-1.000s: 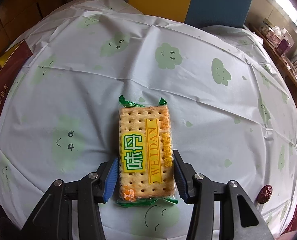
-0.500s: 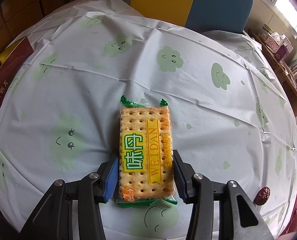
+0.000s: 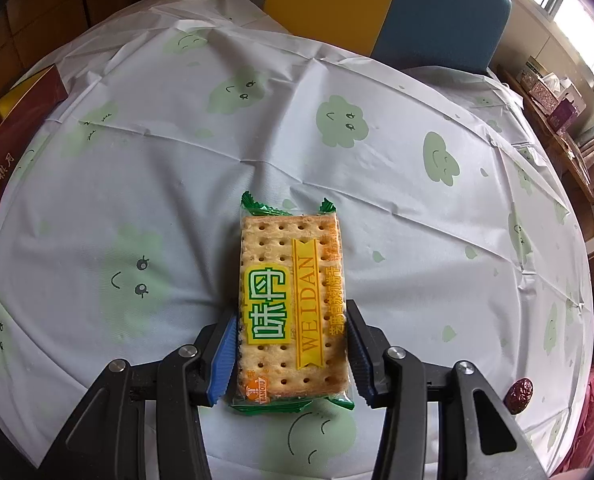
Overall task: Organize snacks
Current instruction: 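Open the left tool to drop the white packet into the tin, then carry the cracker pack over the gold tin with the right tool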
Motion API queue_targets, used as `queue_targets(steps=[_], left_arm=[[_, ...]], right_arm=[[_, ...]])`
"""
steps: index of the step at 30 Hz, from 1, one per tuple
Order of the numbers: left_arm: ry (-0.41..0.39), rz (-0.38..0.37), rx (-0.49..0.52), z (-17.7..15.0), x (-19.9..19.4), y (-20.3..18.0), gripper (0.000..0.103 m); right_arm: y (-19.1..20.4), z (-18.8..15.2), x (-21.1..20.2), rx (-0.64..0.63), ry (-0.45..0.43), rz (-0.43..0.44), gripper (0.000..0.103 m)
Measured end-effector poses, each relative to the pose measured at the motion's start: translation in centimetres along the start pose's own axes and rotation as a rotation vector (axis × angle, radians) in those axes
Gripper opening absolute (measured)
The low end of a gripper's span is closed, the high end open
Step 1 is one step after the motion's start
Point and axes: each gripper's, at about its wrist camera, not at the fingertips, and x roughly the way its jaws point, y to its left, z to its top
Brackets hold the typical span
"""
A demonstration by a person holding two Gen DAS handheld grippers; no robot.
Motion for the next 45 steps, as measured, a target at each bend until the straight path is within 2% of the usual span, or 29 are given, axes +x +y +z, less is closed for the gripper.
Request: queue_targets(steps=[8, 12, 14, 21, 26, 33, 42, 45], left_arm=[[0.064, 0.017, 0.06, -0.7, 3.3, -1.9, 0.039], [0.064, 0.064, 0.095, -1.2, 3.5, -2.1, 0.042], [0.062, 0.061, 0.089, -1.2, 3.3, -1.9, 0.042], [0.019, 0.121, 0.111, -1.4, 1.6, -2.5, 0.042], [-0.02, 0.138, 0.139, -1.7, 0.1, -3.3, 0.043], [-0.072, 0.132, 0.177, -2.0, -1.9, -4.0, 0.046], [-0.1, 0.124, 0.186, -2.3, -2.9, -4.0, 0.047], [-0.103, 0.127, 0.187, -2.3, -3.0, -4.0, 0.047]], right_arm=[[0.2, 0.0, 0.0, -0.003, -0.002, -0.004, 0.049], [0.2, -0.1, -0.1, -0.004, -0.002, -0.005, 0.049], [0.2, -0.1, -0.1, -0.005, -0.002, -0.006, 0.049], [0.3, -0.1, -0.2, -0.007, -0.004, -0.011, 0.049], [0.6, -0.3, -0.4, -0.009, -0.007, -0.025, 0.048], [0.5, -0.2, -0.5, 0.034, 0.009, -0.018, 0.048], [-0.1, 1.0, -0.5, 0.119, 0.069, -0.016, 0.048], [0.0, 1.5, -1.6, 0.144, 0.042, 0.003, 0.048]])
